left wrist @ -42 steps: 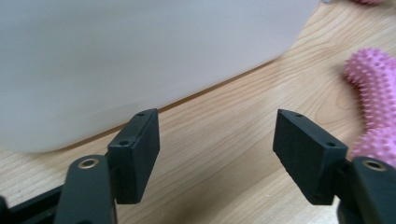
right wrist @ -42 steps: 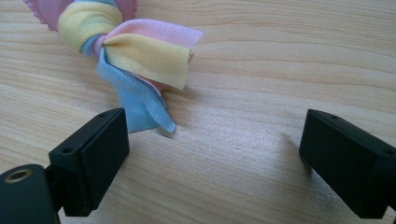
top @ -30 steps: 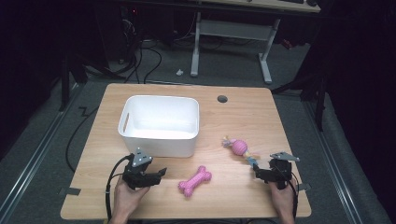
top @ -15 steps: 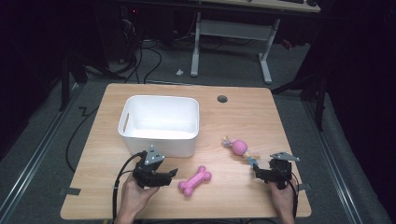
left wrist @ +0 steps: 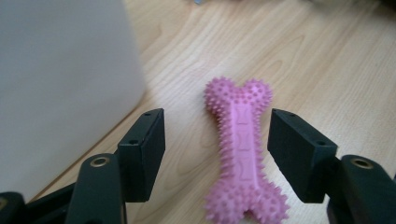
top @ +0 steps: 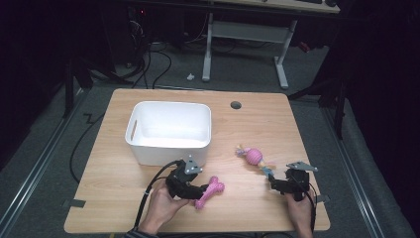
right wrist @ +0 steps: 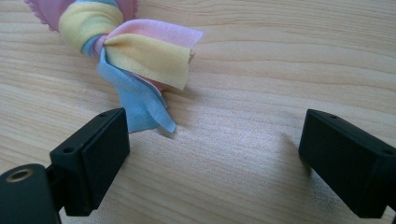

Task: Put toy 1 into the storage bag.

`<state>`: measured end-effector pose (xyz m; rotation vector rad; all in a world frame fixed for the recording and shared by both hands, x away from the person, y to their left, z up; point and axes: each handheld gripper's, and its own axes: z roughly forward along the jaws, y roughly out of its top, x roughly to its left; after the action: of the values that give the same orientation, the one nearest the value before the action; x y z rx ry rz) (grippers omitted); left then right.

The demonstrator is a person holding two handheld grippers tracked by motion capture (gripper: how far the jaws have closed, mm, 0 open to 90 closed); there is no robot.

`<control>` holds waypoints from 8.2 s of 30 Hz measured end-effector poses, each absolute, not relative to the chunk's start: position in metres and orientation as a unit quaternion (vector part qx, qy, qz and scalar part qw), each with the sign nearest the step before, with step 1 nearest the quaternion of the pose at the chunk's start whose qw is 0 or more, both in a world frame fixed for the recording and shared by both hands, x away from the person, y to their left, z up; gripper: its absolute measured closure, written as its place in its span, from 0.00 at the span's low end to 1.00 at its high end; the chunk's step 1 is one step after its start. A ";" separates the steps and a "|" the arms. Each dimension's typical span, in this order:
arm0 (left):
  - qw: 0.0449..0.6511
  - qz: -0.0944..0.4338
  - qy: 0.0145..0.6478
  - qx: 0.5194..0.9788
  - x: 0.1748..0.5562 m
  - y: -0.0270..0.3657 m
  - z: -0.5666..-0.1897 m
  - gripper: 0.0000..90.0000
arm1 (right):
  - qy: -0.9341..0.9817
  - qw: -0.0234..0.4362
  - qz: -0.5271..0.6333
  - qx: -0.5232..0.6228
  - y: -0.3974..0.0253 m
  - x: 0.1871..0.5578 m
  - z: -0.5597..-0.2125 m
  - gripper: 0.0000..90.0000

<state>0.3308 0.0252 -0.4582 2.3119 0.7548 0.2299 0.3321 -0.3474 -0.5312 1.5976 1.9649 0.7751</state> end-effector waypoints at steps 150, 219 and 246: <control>0.341 0.118 0.384 0.850 0.416 0.117 -0.339 0.65 | 0.723 0.245 0.289 0.578 -0.347 0.331 -0.531 0.14; 0.268 0.119 0.387 0.874 0.469 0.088 -0.380 0.64 | 0.725 0.244 0.290 0.576 -0.346 0.330 -0.531 0.14; 0.296 0.123 0.398 0.860 0.457 0.100 -0.376 0.46 | 0.725 0.244 0.291 0.574 -0.346 0.331 -0.531 0.15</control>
<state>0.4569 0.0997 -0.3764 2.2878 1.0579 0.3260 0.3307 -0.3465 -0.5309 1.5685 1.9816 0.7940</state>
